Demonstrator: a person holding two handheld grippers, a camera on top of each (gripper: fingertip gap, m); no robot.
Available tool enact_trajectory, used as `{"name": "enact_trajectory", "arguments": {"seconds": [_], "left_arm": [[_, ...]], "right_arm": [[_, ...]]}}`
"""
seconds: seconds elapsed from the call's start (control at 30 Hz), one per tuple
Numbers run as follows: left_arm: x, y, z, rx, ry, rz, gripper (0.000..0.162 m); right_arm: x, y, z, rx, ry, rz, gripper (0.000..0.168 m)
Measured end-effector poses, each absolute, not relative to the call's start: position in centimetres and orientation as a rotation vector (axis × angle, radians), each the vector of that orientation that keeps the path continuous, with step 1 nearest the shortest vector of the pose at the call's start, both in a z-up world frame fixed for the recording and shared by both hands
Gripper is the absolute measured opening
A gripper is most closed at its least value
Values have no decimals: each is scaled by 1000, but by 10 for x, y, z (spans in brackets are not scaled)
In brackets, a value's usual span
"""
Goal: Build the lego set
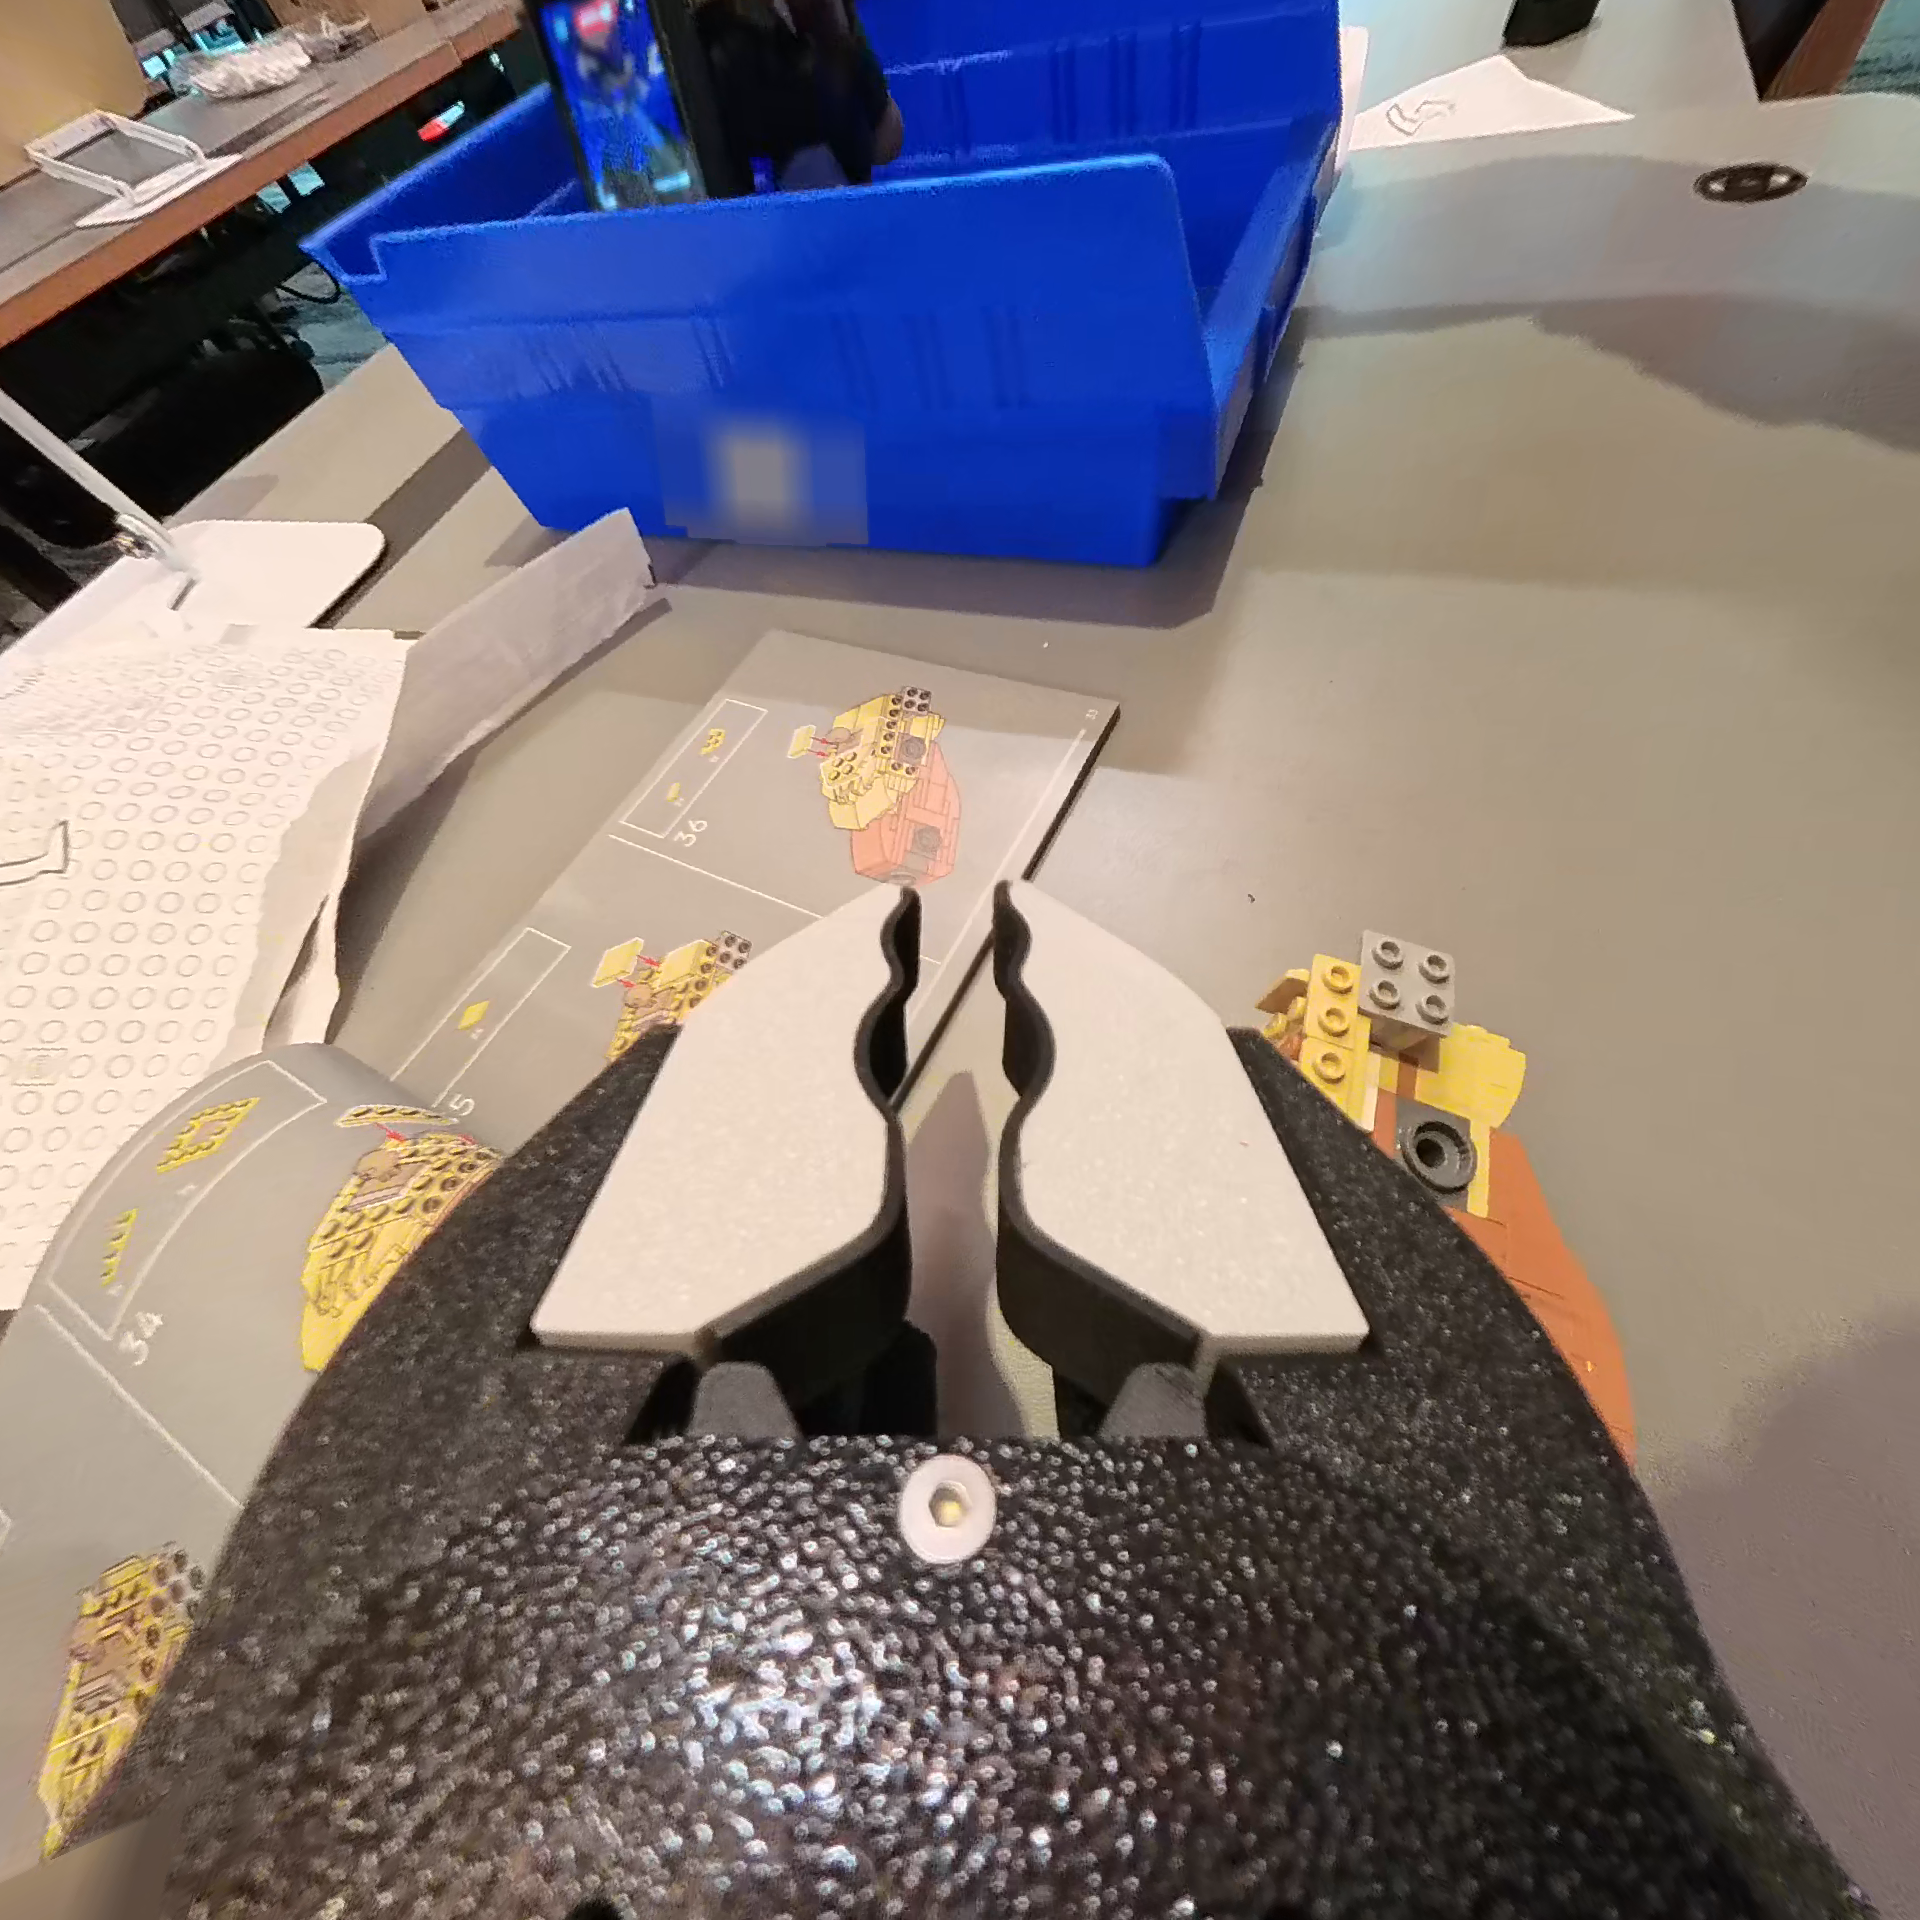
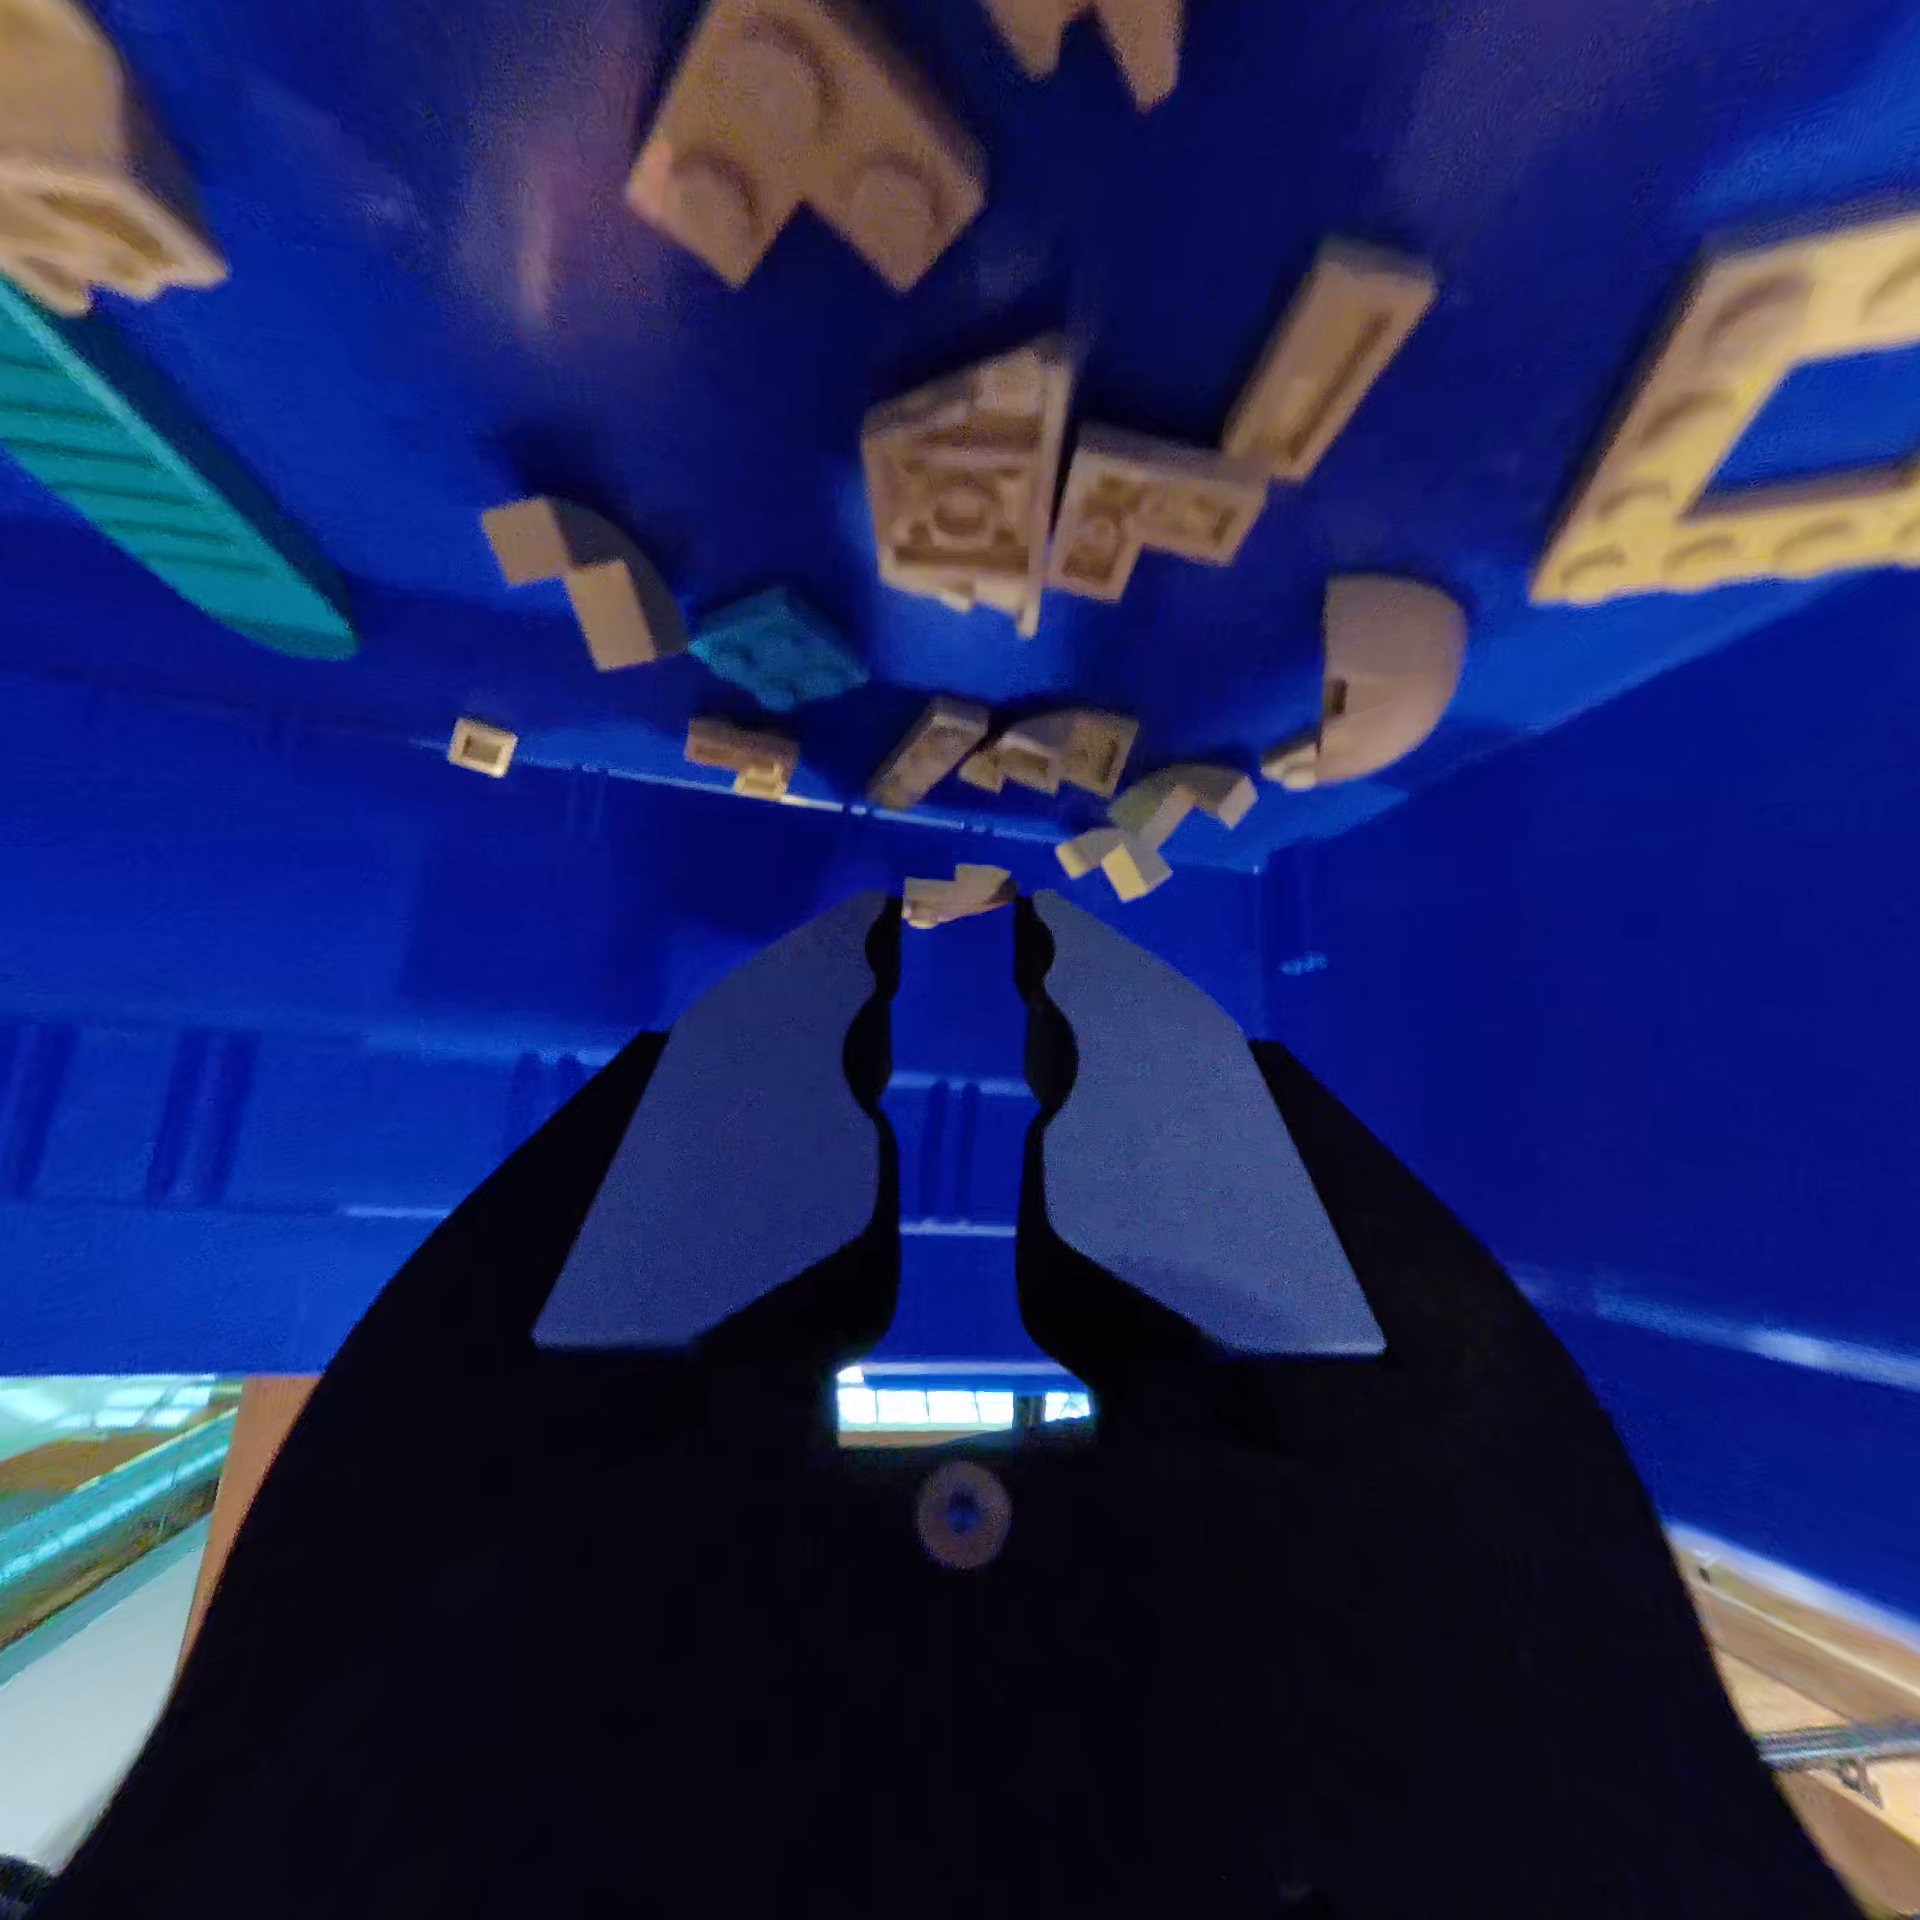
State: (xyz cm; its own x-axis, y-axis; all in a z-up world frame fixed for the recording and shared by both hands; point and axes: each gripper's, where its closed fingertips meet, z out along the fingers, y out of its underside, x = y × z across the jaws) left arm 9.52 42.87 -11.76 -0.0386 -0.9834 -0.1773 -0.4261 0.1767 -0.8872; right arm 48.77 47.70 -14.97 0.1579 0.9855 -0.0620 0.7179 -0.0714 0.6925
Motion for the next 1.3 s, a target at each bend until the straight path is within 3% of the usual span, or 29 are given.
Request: {"name": "enact_trajectory", "arguments": {"seconds": [0.2,0.47,0.73,1.3], "left_arm": [[93,429,-112,-1372,1589,-812,13],[77,430,-104,-1289,1583,-763,12],[48,430,-98,-1254,1553,-765,12],[32,428,-101,-1319,1580,-803,12]], "right_arm": [[434,464,-105,2033,1764,595,20],[226,411,-51,2257,2310,219,20],[128,346,-102,2297,2378,-18,20],[110,343,-159,2488,2157,-163,20]]}}
